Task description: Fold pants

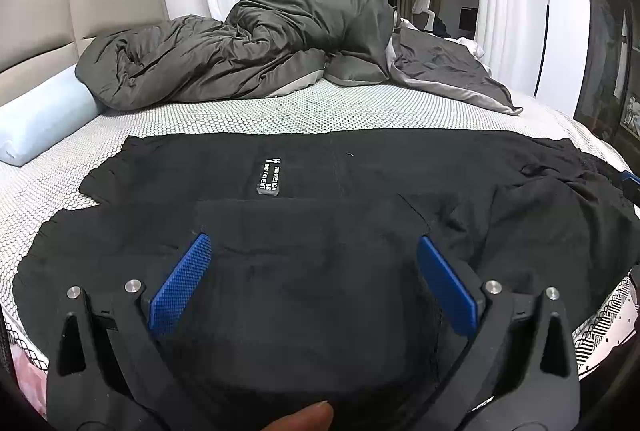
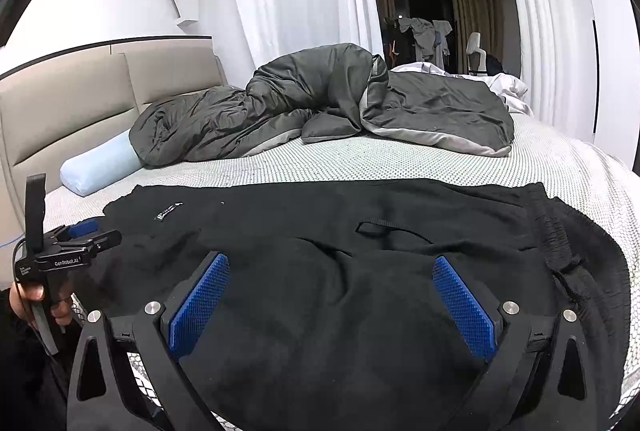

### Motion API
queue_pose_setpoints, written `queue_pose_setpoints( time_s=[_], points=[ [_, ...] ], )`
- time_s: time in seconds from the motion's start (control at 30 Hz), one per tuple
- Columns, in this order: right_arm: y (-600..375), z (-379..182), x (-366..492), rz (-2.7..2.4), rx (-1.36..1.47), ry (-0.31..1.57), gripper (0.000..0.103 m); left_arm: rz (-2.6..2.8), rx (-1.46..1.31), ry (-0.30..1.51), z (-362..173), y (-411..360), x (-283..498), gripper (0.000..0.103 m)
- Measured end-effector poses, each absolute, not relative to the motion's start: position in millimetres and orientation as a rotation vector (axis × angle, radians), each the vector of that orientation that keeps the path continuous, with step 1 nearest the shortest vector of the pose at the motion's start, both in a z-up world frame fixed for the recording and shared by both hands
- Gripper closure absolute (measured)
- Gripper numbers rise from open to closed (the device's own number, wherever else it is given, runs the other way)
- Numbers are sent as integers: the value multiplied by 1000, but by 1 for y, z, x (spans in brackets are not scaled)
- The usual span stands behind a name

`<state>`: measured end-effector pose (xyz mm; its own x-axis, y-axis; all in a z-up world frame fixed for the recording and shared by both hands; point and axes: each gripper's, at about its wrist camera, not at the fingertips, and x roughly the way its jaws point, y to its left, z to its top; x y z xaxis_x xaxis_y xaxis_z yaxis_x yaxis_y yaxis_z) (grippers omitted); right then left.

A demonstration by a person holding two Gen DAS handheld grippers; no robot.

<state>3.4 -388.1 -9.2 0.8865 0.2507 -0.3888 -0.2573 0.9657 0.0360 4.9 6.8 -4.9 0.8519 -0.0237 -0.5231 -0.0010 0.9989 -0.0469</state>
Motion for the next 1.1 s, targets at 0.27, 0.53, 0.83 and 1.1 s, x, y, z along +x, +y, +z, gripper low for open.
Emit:
queue_pose_setpoints(
  time_s=[0.27,0.53,0.83,1.1],
  points=[
    [-390,-9,7,243,-1,438,0,-11,-60,537,-7,10,1,1],
    [-394,-6,7,204,-25,461,0,5,-105,571,-6,23,1,1],
    [-416,13,1,147,-34,459,0,28,-120,589,9,31,-10,1],
    [-420,31,-9,118,-62,460,0,34,-79,584,32,27,-23,1]
  ],
)
